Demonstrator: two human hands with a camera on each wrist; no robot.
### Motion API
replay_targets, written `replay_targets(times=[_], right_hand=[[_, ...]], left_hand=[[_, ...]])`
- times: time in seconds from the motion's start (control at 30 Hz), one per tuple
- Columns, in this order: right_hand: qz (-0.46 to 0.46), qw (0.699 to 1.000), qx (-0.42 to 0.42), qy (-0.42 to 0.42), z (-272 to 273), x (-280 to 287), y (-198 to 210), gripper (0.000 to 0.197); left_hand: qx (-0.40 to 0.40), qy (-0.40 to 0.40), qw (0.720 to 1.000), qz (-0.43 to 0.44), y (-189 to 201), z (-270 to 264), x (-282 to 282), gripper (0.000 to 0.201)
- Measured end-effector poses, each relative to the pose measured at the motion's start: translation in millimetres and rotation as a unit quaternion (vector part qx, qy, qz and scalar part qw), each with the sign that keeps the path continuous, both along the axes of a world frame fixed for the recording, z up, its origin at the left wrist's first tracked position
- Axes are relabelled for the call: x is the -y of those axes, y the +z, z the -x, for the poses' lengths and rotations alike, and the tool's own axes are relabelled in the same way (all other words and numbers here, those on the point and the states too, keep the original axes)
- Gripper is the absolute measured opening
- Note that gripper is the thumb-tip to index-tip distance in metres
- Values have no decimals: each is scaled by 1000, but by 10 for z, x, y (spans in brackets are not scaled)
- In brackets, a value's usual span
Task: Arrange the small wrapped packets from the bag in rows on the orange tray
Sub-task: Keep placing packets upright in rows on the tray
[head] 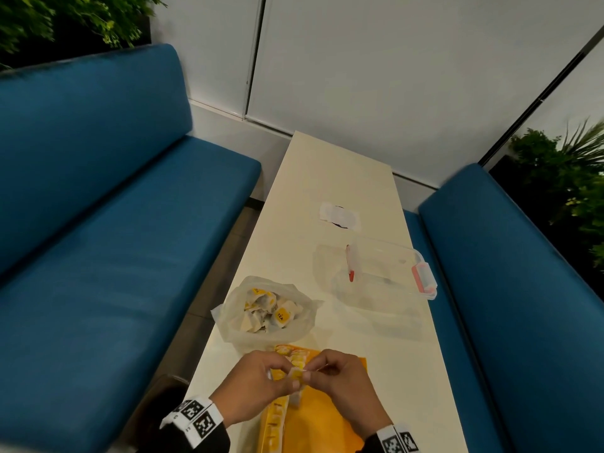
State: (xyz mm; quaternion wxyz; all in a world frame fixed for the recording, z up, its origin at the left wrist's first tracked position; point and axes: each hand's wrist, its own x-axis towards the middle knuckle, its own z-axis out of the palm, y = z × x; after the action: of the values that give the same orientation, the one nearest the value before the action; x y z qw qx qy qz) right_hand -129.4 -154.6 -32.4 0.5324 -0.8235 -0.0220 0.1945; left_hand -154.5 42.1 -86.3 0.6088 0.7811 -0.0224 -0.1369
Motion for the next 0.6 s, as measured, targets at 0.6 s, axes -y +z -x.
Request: replay_targets(times=[0.6], right_hand=[[-6, 990, -121, -77, 24, 278, -560, 7]], left_hand=[[-51, 99, 989, -99, -291, 98, -76, 29]])
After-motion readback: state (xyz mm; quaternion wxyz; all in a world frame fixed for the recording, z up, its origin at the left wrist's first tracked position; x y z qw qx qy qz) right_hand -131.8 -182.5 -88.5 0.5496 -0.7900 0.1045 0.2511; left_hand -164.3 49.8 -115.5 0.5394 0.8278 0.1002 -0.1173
